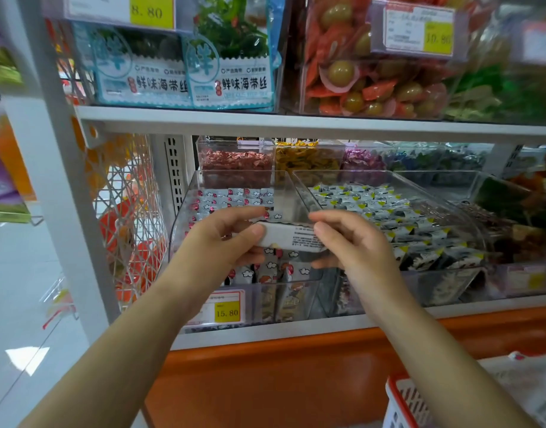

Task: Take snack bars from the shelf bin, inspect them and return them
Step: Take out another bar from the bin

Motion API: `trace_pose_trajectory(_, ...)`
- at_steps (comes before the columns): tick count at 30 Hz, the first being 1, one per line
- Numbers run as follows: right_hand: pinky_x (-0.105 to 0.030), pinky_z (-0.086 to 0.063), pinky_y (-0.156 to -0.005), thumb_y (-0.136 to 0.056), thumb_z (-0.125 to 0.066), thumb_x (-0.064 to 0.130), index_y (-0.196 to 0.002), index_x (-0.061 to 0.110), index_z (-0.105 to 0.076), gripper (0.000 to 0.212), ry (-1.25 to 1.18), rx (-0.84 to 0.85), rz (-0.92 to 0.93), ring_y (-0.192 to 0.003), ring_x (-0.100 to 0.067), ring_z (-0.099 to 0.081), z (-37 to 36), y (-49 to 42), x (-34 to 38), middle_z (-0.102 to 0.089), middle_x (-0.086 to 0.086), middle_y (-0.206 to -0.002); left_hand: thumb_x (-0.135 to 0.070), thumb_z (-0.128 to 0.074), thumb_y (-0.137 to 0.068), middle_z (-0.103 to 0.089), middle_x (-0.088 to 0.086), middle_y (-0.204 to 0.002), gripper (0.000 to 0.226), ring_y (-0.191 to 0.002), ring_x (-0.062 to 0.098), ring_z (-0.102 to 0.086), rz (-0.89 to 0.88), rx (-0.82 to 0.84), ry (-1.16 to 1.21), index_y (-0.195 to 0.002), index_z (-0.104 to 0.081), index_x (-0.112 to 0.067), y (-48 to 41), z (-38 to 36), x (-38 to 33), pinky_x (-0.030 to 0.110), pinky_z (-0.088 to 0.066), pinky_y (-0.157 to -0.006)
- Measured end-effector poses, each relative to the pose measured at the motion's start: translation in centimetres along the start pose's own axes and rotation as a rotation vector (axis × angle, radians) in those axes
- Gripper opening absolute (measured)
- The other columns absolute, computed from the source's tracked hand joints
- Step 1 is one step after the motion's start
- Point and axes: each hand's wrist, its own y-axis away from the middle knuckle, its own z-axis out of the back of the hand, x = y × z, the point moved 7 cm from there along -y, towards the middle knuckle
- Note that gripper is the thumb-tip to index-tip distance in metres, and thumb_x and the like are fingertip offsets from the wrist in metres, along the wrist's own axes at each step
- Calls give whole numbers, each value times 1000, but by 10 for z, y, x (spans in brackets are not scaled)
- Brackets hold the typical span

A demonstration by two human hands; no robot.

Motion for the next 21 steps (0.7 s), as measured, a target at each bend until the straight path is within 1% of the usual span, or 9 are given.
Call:
trace_pose_trajectory(2,-23,-56,-56,-89,-59,18,-86,24,-71,14,78,-25,38,-76,-10,-66,3,0,3,-67,5,-83,-11,-57,-89,-66,4,-99,23,-77,12,-69,-33,16,-58,-104,-66,-27,2,-2,-4,16,-54,-68)
trace_pose_trajectory(5,-25,-56,-53,-91,-56,18,-77,6,-67,21,155,-95,52,-65,-14,-64,9,-3,4,-65,-11,-73,-9,-60,-87,-66,1,-99,24,-77,11,-69,-83,64,-140,-102,-67,-26,5,-9,-11,14,-53,-67)
trace_pose_trajectory(8,-25,-53,-50,-92,-55,21,-73,6,-65,26,228,-137,87,-60,-13,-60,13,-4,7,-62,-12,-67,-15,-63,-85,-65,-1,-94,19,-77,7,-64,-135,90,-270,-96,-65,-30,8,-14,-17,9,-48,-62)
trace_pose_trajectory(10,-25,-45,-50,-92,-56,22,-70,5,-64,29,278,-142,142,-57,-17,-54,14,-2,12,-58,-14,-63,-21,-64,-84,-65,-1,-90,10,-79,6,-60,-150,75,-342,-92,-66,-28,8,-15,-17,9,-47,-62)
trace_pose_trajectory(13,-23,-35,-51,-91,-58,20,-71,3,-66,27,335,-100,232,-58,-19,-51,7,2,21,-56,-15,-62,-26,-64,-83,-65,0,-81,10,-67,2,-57,-142,45,-378,-84,-66,-17,6,-14,-16,10,-45,-57)
trace_pose_trajectory(16,-28,-36,-53,-91,-57,18,-72,1,-65,27,338,-64,258,-60,-21,-50,4,3,23,-57,-18,-64,-28,-64,-84,-61,-4,-62,20,-49,0,-50,-134,49,-410,-74,-65,-10,5,-11,-17,11,-42,-47)
trace_pose_trajectory(18,-31,-37,-54,-91,-57,19,-73,-1,-65,28,318,-19,255,-61,-23,-51,2,2,23,-57,-21,-65,-27,-62,-85,-52,-2,-47,31,-38,3,-40,-149,49,-437,-63,-62,-5,4,-6,-20,11,-37,-40)
trace_pose_trajectory(20,-28,-40,-54,-91,-57,20,-74,1,-67,27,291,25,239,-63,-22,-54,-1,2,21,-60,-19,-67,-26,-62,-85,-52,7,-48,34,-38,4,-40,-169,59,-470,-61,-61,-2,2,-2,-23,10,-38,-41)
trace_pose_trajectory(21,-24,-40,-54,-91,-57,20,-75,3,-68,25,275,37,228,-63,-21,-55,-2,2,20,-61,-16,-67,-26,-63,-85,-55,6,-50,33,-39,3,-42,-173,68,-480,-61,-63,-3,2,0,-24,9,-40,-43)
